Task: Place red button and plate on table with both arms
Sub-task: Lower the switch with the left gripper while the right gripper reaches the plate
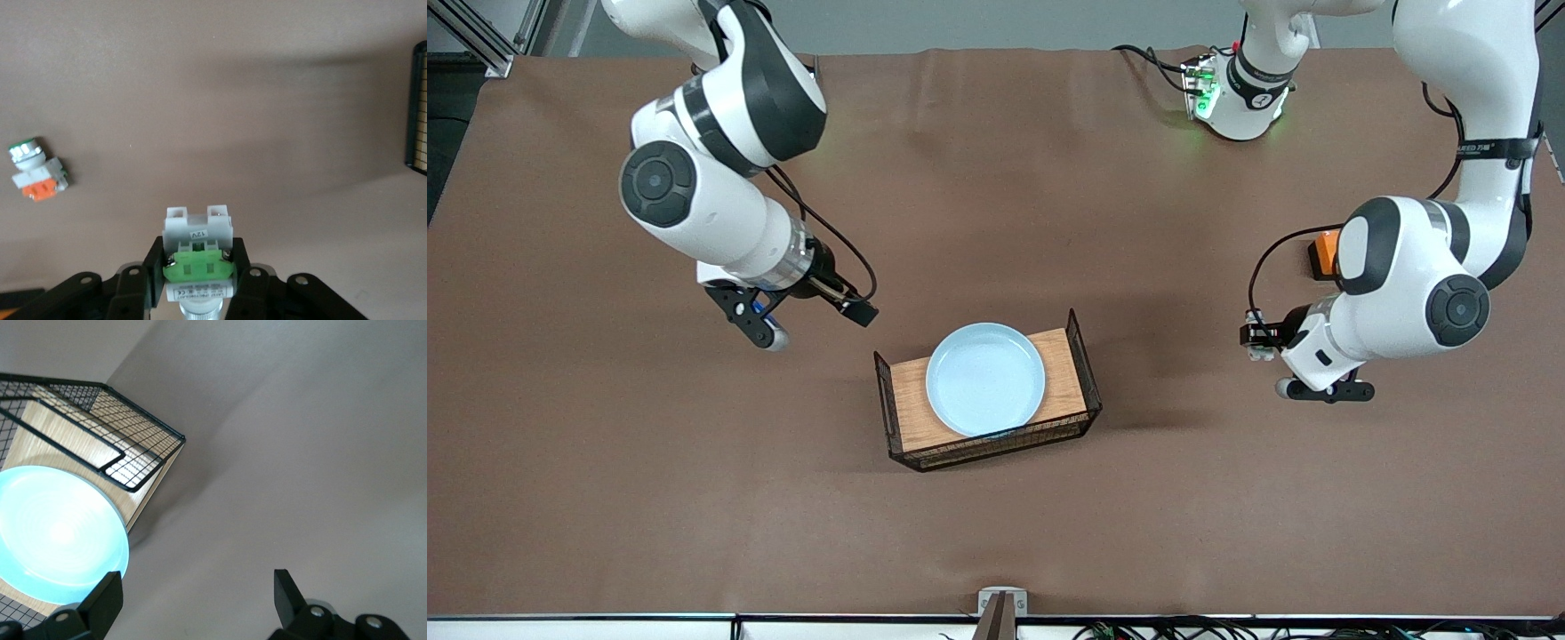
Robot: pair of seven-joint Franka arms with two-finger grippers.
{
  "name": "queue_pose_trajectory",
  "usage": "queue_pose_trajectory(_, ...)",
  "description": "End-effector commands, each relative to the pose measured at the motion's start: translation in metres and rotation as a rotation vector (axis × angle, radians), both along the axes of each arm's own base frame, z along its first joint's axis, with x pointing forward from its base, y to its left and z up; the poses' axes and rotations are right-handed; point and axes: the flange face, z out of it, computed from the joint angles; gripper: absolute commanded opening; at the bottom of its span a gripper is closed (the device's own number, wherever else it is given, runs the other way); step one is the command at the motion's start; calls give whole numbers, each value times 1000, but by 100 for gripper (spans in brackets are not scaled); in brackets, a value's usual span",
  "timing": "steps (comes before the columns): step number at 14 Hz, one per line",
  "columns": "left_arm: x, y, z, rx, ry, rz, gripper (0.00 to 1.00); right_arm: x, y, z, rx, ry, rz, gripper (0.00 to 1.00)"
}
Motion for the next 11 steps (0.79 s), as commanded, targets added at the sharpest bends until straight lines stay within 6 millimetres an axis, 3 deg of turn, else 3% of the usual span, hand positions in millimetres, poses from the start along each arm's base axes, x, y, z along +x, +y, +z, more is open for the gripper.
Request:
queue_pose_trajectory(1, 7, 4, -30, 24, -18, -32, 0, 5, 21, -15, 30, -18, -26, 100)
queue_pose_trajectory(5, 16, 18, -63, 28, -25, -5, 0, 6, 52, -33, 79, -57, -65, 100)
queue_pose_trajectory(11, 21, 27, -117, 53, -42, -8, 0, 10, 75, -55, 93, -125, -65, 100)
